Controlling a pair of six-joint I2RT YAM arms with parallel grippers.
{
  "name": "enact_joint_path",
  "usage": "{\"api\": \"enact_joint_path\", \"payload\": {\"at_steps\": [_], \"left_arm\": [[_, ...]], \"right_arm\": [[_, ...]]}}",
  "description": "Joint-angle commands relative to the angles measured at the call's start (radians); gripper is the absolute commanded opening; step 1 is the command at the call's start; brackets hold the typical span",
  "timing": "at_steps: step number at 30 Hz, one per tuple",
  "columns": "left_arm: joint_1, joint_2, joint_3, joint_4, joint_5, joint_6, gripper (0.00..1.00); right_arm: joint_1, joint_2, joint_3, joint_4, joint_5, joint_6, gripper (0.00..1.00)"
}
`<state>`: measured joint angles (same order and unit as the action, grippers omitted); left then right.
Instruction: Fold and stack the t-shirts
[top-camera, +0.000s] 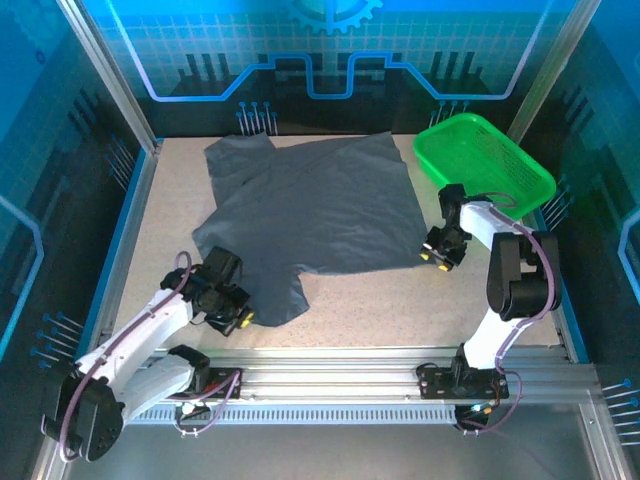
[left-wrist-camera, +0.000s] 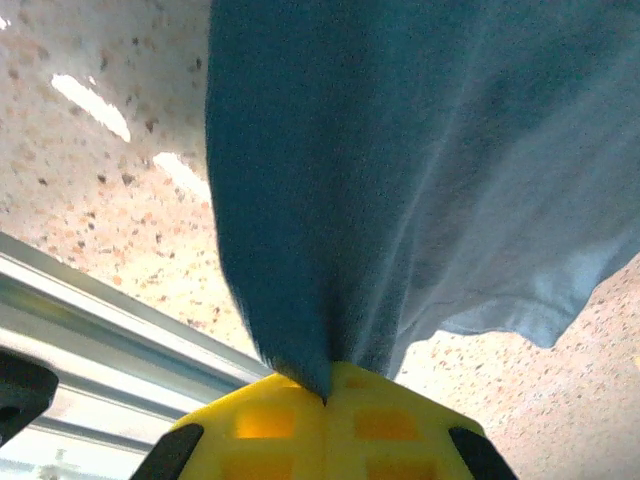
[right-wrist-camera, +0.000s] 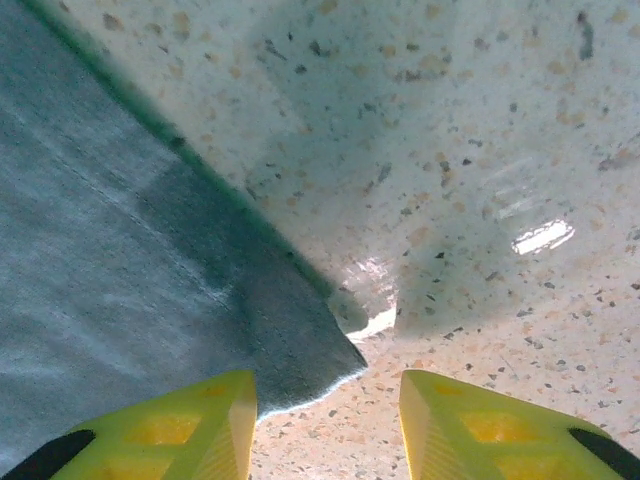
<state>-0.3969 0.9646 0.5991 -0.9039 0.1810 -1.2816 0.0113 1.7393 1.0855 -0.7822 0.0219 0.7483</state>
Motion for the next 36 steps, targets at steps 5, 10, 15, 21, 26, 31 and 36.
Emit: {"api": "enact_joint_path", "payload": {"at_steps": [5, 10, 15, 21, 26, 31, 36], "left_arm": [[-0.097, -0.037, 0.042, -0.084, 0.070, -0.034, 0.00], [-0.183, -0.059, 0.046, -0.076, 0.089, -0.078, 0.00], [-0.285, -0.075, 0.048, -0.055, 0.070, -0.138, 0.00], [-0.363, -0.103, 0.074, -0.055, -0.019, -0.207, 0.00], [-0.367, -0.095, 0.130, -0.042, -0.099, -0.199, 0.00], [-0.295, -0.037, 0.167, 0.038, -0.128, -0.144, 0.00], [-0.089, 0.033, 0.222, 0.086, -0.096, -0.011, 0.00]], "right_arm": [[-0.038, 0.033, -0.002, 0.063, -0.043, 0.003, 0.38], [-0.042, 0.059, 0.009, 0.063, -0.021, -0.018, 0.17], [-0.048, -0.006, -0.029, 0.062, 0.000, -0.044, 0.00], [-0.047, -0.177, -0.096, 0.018, 0.042, -0.023, 0.00], [-0.038, -0.283, -0.138, -0.001, 0.069, -0.011, 0.00], [-0.029, -0.233, -0.091, -0.016, 0.037, -0.046, 0.00], [-0.017, -0.175, -0.007, -0.048, 0.034, -0.079, 0.00]]}}
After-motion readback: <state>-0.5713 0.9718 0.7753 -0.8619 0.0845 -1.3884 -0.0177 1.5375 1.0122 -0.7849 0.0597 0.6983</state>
